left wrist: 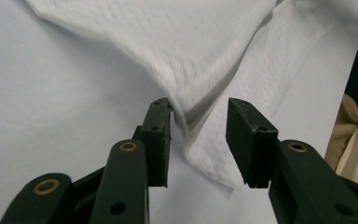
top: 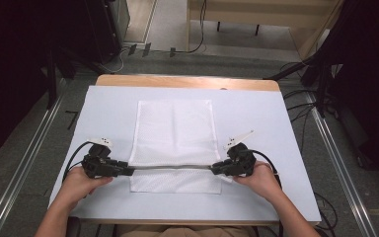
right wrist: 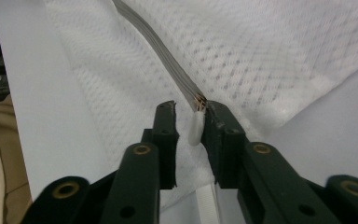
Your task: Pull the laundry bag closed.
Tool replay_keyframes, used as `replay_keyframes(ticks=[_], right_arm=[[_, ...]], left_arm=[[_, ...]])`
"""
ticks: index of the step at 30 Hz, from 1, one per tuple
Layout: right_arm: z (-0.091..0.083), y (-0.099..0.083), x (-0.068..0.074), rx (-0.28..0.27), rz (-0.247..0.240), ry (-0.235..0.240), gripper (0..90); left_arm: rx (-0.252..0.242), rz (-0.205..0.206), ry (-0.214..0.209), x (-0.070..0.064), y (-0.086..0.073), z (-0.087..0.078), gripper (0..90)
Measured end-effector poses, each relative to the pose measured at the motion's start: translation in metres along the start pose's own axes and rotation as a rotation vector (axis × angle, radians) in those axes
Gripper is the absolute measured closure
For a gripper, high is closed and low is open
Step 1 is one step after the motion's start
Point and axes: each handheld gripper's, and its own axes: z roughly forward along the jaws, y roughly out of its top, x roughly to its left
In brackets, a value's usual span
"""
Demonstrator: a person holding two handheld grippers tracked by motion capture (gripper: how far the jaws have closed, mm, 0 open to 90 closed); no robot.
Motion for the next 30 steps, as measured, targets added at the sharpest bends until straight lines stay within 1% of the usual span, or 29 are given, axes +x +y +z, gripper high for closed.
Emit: replay_keyframes(ticks=[1, 2, 4, 5, 8, 10, 11, 14, 15, 18, 19, 21, 22, 23, 25, 27, 28, 30], right_arm=[[-0.001, 0.0, 0.0, -0.016, -0.001, -0.009, 69.6], [-0.002, 0.0, 0.0, -0.029, -0.004, -0.02, 67.7], [-0.005, 0.0, -0.003, -0.053, -0.003, -0.048, 62.5], [-0.007, 0.0, -0.004, -0.068, 0.005, -0.065, 58.8], [-0.013, -0.002, -0.009, -0.12, 0.012, -0.124, 50.2], [-0.018, -0.004, -0.014, -0.157, 0.018, -0.157, 45.7], [-0.02, -0.005, -0.017, -0.17, 0.022, -0.166, 44.1], [-0.027, -0.008, -0.024, -0.199, 0.056, -0.202, 40.2], [-0.029, -0.009, -0.026, -0.209, 0.056, -0.214, 39.1], [-0.034, -0.013, -0.033, -0.222, 0.072, -0.243, 37.2], [-0.036, -0.015, -0.035, -0.23, 0.076, -0.257, 36.2], [-0.038, -0.017, -0.039, -0.245, 0.087, -0.3, 34.3], [-0.038, -0.018, -0.041, -0.254, 0.102, -0.311, 33.3], [-0.038, -0.019, -0.043, -0.263, 0.119, -0.324, 30.4], [-0.038, -0.021, -0.048, -0.275, 0.127, -0.365, 28.2], [-0.037, -0.023, -0.051, -0.274, 0.112, -0.405, 24.2], [-0.037, -0.025, -0.053, -0.269, 0.108, -0.418, 23.3], [-0.037, -0.026, -0.056, -0.26, 0.114, -0.429, 22.9]], left_arm=[[-0.012, 0.002, 0.012, 0.0, 0.0, -0.001, 56.9], [-0.025, -0.003, 0.023, 0.0, 0.0, -0.002, 54.1], [-0.054, -0.003, 0.045, 0.0, 0.001, -0.005, 51.3], [-0.07, -0.006, 0.06, 0.0, 0.001, -0.006, 48.9], [-0.118, -0.001, 0.108, 0.001, 0.001, -0.012, 45.2], [-0.146, -0.006, 0.135, 0.003, 0.001, -0.015, 42.3], [-0.154, -0.012, 0.146, 0.004, 0.0, -0.017, 40.5], [-0.167, -0.02, 0.175, 0.007, -0.001, -0.02, 37.9], [-0.172, -0.024, 0.176, 0.008, -0.001, -0.02, 37.3], [-0.182, -0.027, 0.203, 0.01, -0.002, -0.022, 36.8], [-0.185, -0.024, 0.216, 0.01, -0.002, -0.023, 36.7], [-0.188, -0.024, 0.246, 0.012, -0.002, -0.024, 36.5], [-0.192, -0.029, 0.251, 0.015, -0.003, -0.024, 36.3], [-0.187, -0.035, 0.262, 0.017, -0.003, -0.024, 35.6], [-0.182, -0.055, 0.295, 0.021, -0.004, -0.024, 34.0], [-0.175, -0.066, 0.32, 0.025, -0.006, -0.025, 32.0], [-0.175, -0.07, 0.325, 0.027, -0.006, -0.025, 30.5], [-0.184, -0.082, 0.373, 0.028, -0.007, -0.025, 28.9]])
